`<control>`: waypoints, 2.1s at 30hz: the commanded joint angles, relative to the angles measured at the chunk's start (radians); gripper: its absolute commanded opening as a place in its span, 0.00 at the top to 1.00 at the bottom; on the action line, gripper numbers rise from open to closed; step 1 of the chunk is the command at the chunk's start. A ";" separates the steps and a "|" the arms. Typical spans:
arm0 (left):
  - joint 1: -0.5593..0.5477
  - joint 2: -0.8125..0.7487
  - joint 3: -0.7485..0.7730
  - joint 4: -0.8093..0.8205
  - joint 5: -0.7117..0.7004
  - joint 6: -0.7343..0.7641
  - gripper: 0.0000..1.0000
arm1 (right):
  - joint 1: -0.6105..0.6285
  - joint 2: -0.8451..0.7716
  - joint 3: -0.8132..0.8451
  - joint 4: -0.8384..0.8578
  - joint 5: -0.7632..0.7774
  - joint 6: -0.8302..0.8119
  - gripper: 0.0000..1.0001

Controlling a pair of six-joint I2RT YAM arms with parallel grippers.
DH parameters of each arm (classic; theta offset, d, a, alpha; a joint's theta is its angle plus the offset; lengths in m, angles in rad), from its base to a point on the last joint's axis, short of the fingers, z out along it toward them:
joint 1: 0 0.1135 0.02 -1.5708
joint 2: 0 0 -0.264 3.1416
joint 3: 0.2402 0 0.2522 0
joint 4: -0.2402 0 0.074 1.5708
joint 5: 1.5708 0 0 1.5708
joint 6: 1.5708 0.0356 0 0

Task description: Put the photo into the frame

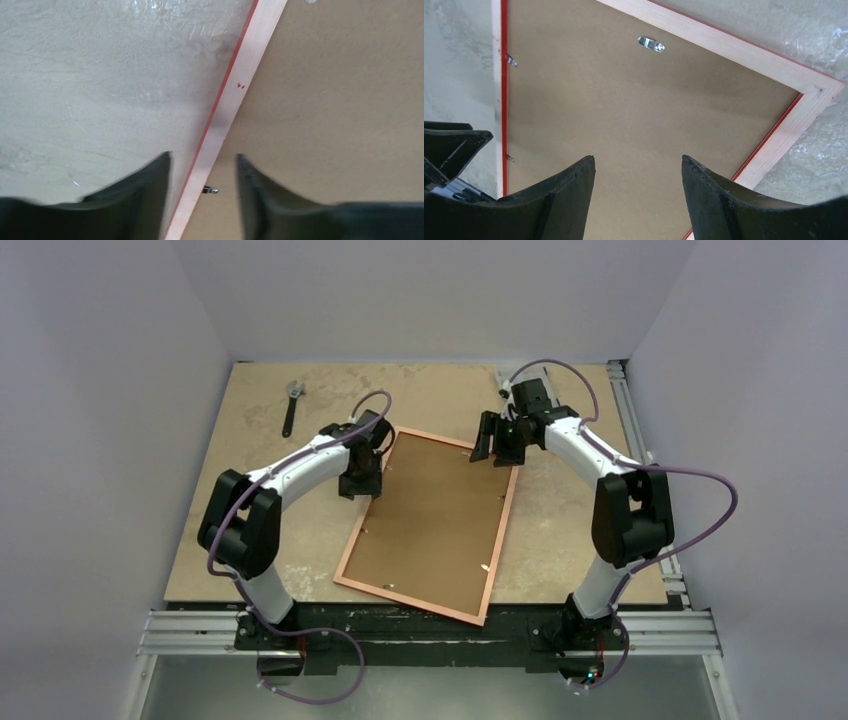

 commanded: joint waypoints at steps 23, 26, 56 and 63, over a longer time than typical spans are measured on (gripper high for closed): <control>-0.195 -0.879 -0.698 -0.059 0.159 -0.735 0.23 | -0.002 -0.045 -0.115 0.081 -0.055 0.024 0.29; -0.198 -0.826 -0.699 -0.021 0.185 -0.731 0.30 | -0.002 -0.042 -0.101 0.073 -0.060 0.020 0.29; 0.061 -0.344 -0.404 0.135 0.142 -0.231 1.00 | -0.002 -0.044 -0.018 0.008 0.068 -0.005 0.29; 0.140 -0.129 -0.214 0.143 0.157 -0.112 1.00 | -0.004 -0.059 -0.031 -0.029 0.190 -0.002 0.29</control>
